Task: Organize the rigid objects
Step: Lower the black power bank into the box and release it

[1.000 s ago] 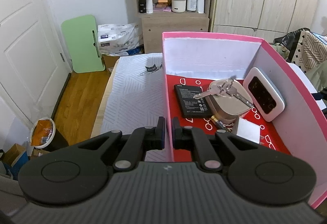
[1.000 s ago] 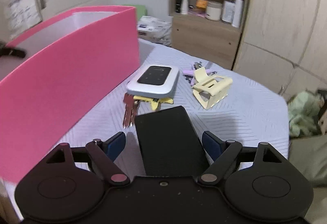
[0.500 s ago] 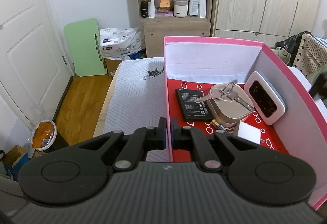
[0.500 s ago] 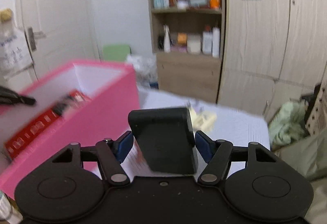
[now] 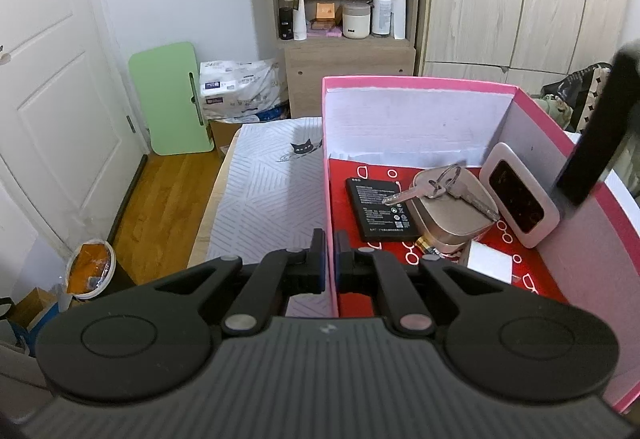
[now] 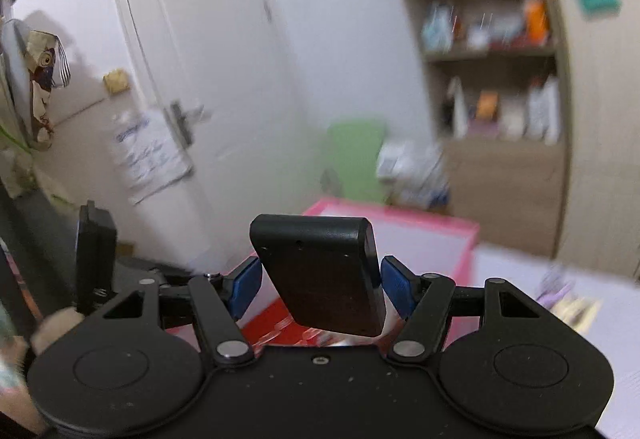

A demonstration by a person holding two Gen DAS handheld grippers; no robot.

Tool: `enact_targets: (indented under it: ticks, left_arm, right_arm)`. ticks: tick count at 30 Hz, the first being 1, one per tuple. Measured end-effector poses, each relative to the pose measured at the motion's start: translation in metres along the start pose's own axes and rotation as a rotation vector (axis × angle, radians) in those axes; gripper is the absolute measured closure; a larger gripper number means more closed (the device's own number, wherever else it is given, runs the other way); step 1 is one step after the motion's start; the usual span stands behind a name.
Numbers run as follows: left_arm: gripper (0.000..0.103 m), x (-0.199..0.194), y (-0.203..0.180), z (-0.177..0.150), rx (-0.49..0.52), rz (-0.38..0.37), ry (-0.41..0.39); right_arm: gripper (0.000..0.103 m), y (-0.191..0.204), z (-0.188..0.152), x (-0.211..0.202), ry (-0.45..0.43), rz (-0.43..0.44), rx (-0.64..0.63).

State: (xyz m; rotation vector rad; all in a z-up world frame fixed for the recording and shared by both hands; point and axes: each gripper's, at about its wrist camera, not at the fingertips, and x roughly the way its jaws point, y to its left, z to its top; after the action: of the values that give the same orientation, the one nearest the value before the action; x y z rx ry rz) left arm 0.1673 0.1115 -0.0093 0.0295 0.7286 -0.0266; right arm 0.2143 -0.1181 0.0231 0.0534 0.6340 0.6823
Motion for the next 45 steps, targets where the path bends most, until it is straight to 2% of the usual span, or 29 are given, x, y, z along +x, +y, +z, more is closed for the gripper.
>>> enact_targets:
  ticks: [2,7,10,13,16,21,27,34,39,45]
  left_arm:
    - [0.099,-0.001,0.0,-0.001,-0.001,-0.003,-0.006]
    - [0.099,-0.004,0.001,-0.002,-0.004,-0.01,-0.009]
    - [0.098,-0.004,0.002,-0.002,-0.008,-0.015,-0.01]
    - [0.098,-0.003,0.002,-0.001,-0.009,-0.017,-0.009]
    - [0.098,-0.004,0.002,-0.001,-0.006,-0.016,-0.009]
    - [0.098,-0.004,0.001,-0.001,-0.002,-0.013,-0.009]
    - [0.098,-0.003,0.0,0.0,0.0,-0.013,-0.008]
    - [0.098,-0.001,-0.001,0.001,0.015,-0.006,0.011]
    - [0.098,0.006,0.002,0.006,-0.002,-0.001,0.073]
    - [0.097,0.006,0.002,0.022,0.071,-0.048,0.192]
  right_arm:
    - [0.032,-0.003,0.002,0.027,0.114,0.023,0.07]
    - [0.033,-0.007,-0.006,0.089,0.315,0.066,0.251]
    - [0.033,-0.007,-0.008,0.113,0.366,0.075,0.318]
    - [0.032,-0.004,-0.013,0.122,0.366,0.061,0.349]
    - [0.032,-0.003,-0.013,0.12,0.347,0.066,0.355]
    - [0.029,-0.014,-0.013,0.1,0.28,0.148,0.427]
    - [0.029,-0.029,-0.006,0.08,0.191,0.143,0.466]
    - [0.027,-0.03,-0.032,0.006,-0.003,0.212,0.447]
    - [0.027,-0.038,-0.055,-0.05,-0.109,0.082,0.401]
    - [0.027,-0.066,-0.086,-0.084,-0.127,-0.105,0.382]
